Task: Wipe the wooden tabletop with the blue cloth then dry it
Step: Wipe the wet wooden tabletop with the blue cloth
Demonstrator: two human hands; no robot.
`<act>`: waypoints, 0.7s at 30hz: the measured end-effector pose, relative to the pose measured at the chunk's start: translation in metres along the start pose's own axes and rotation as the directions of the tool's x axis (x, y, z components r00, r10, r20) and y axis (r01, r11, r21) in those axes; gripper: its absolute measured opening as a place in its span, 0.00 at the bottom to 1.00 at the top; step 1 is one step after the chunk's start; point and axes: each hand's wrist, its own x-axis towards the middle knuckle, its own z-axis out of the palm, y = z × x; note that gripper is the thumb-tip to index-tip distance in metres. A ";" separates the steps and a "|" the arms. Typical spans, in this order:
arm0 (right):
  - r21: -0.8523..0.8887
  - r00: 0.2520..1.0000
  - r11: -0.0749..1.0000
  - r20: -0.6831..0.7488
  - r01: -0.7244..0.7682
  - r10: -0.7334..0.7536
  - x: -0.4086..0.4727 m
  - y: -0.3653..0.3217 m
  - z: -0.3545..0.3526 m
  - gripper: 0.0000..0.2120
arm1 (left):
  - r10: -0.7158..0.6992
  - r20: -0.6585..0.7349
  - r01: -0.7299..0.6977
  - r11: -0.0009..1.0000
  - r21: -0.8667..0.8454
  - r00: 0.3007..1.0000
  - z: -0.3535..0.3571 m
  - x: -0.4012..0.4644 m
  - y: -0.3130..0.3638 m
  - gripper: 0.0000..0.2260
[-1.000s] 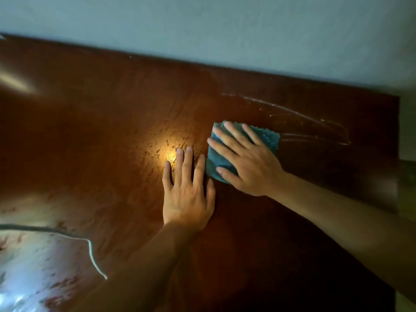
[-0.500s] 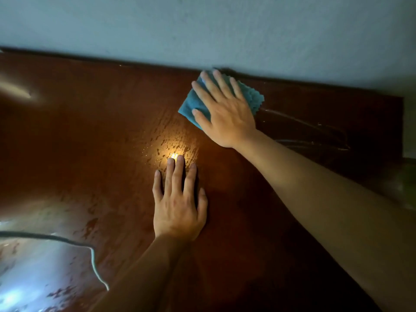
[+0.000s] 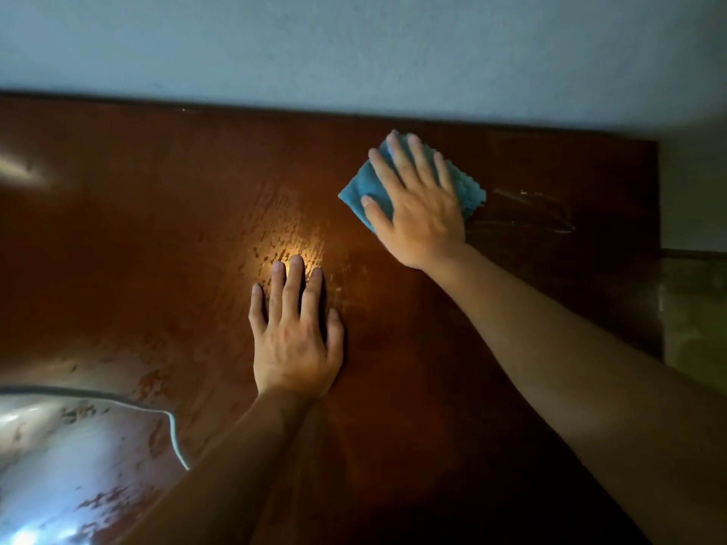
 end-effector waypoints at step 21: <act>0.069 0.872 0.875 -0.075 -0.479 0.484 -0.037 0.132 -0.014 0.33 | 0.233 0.122 -0.223 0.971 -0.091 0.965 -0.012 0.012 0.029 0.28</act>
